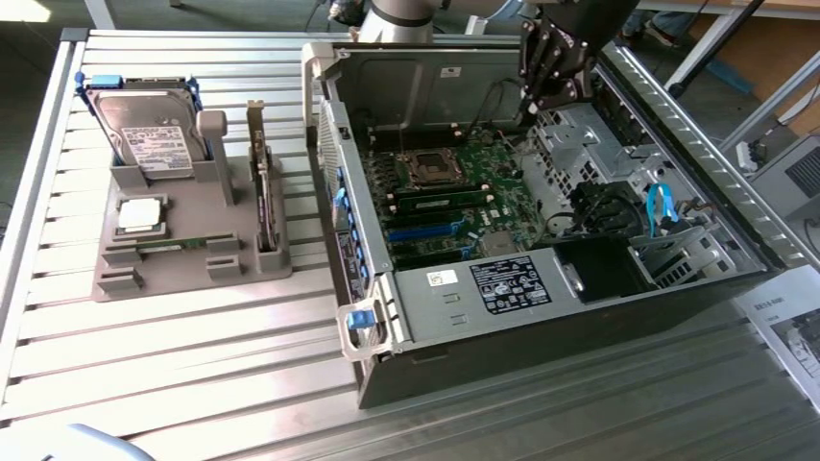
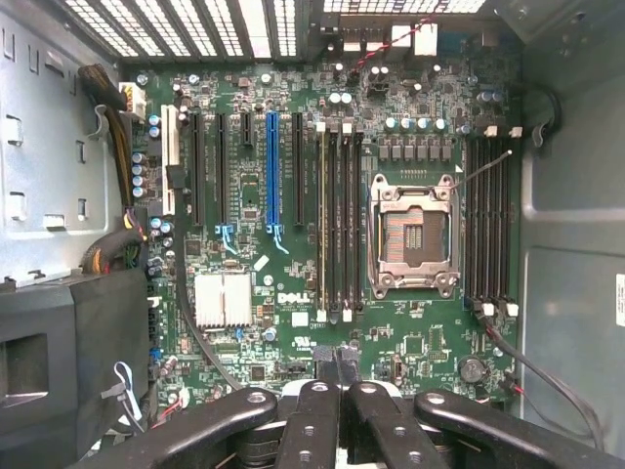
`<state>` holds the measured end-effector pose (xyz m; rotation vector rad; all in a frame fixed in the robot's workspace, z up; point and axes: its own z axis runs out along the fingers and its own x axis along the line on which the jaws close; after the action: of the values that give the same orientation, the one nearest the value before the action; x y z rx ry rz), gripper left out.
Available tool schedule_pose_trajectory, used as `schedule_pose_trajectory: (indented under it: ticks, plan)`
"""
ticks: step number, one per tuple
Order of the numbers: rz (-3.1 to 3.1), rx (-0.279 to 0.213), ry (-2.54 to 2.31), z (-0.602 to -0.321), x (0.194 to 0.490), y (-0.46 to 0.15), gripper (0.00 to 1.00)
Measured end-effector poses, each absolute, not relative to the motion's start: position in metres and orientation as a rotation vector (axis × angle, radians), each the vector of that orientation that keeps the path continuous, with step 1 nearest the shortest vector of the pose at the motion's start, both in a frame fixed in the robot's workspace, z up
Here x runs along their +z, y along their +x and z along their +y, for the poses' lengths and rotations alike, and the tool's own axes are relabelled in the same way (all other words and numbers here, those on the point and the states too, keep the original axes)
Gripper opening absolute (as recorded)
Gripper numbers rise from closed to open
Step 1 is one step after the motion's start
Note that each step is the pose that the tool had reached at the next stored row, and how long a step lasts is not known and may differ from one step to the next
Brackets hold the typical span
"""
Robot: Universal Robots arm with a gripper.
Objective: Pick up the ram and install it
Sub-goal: 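Press down the ram until it locks into place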
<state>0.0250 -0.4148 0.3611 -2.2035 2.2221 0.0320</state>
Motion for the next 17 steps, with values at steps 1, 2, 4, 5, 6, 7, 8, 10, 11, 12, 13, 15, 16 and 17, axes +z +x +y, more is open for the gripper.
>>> schedule_pose_trajectory:
  ticks: [1,2,4,5,6,7,8,10,11,12,13,15,16,17]
  plan:
    - [2.222,0.032,-2.204,-0.415,0.360,0.025,0.10]
    - [2.222,0.032,-2.204,-0.415,0.360,0.025,0.10]
    - [2.222,0.032,-2.204,-0.415,0.357,0.025,0.10]
    - [2.222,0.032,-2.204,-0.415,0.356,0.025,0.10]
    - [2.222,0.032,-2.204,-0.415,0.355,0.025,0.10]
    - [2.222,0.032,-2.204,-0.415,0.353,0.025,0.10]
    - [2.222,0.032,-2.204,-0.415,0.352,0.025,0.10]
    - [2.222,0.032,-2.204,-0.415,0.348,0.025,0.10]
    - [2.222,0.032,-2.204,-0.415,0.347,0.025,0.10]
    - [2.222,0.032,-2.204,-0.415,0.345,0.025,0.10]
    - [2.222,0.032,-2.204,-0.415,0.343,0.025,0.10]
    - [2.222,0.032,-2.204,-0.415,0.340,0.025,0.10]
    - [2.222,0.032,-2.204,-0.415,0.338,0.025,0.10]
    - [2.222,0.032,-2.204,-0.415,0.337,0.025,0.10]
